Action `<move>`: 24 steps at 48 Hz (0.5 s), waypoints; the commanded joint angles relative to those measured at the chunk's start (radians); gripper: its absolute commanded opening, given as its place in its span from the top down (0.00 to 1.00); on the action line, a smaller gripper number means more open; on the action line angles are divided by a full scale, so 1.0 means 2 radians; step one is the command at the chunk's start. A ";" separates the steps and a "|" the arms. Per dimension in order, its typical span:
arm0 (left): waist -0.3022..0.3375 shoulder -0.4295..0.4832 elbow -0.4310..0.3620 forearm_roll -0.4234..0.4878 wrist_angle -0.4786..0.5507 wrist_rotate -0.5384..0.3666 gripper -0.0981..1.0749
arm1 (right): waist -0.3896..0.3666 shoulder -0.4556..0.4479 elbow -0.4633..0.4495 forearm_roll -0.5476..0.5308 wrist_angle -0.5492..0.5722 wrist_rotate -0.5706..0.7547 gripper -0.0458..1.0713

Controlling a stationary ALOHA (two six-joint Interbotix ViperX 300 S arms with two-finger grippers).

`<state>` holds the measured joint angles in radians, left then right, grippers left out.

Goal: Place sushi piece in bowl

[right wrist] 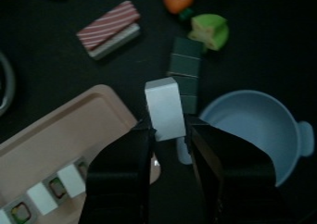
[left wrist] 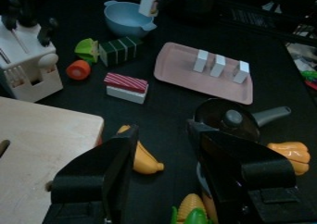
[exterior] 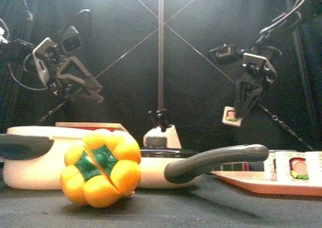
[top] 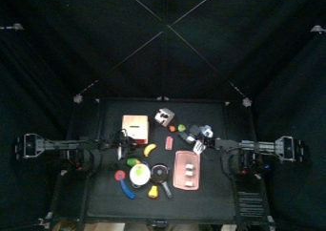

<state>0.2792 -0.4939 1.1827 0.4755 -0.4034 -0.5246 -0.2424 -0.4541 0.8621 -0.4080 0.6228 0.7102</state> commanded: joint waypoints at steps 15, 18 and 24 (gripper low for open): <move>0.002 0.000 -0.006 -0.001 -0.002 0.001 0.20 | -0.048 -0.018 0.031 0.001 0.002 0.006 0.40; 0.002 -0.001 -0.005 -0.001 -0.002 0.001 0.20 | -0.057 -0.016 0.038 0.001 0.002 0.006 0.40; 0.002 -0.001 -0.004 -0.001 -0.002 0.001 0.20 | -0.072 -0.012 0.050 0.001 -0.002 0.006 0.39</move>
<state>0.2792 -0.4939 1.1842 0.4755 -0.4034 -0.5246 -0.3666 -0.4755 0.9618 -0.4050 0.6289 0.7210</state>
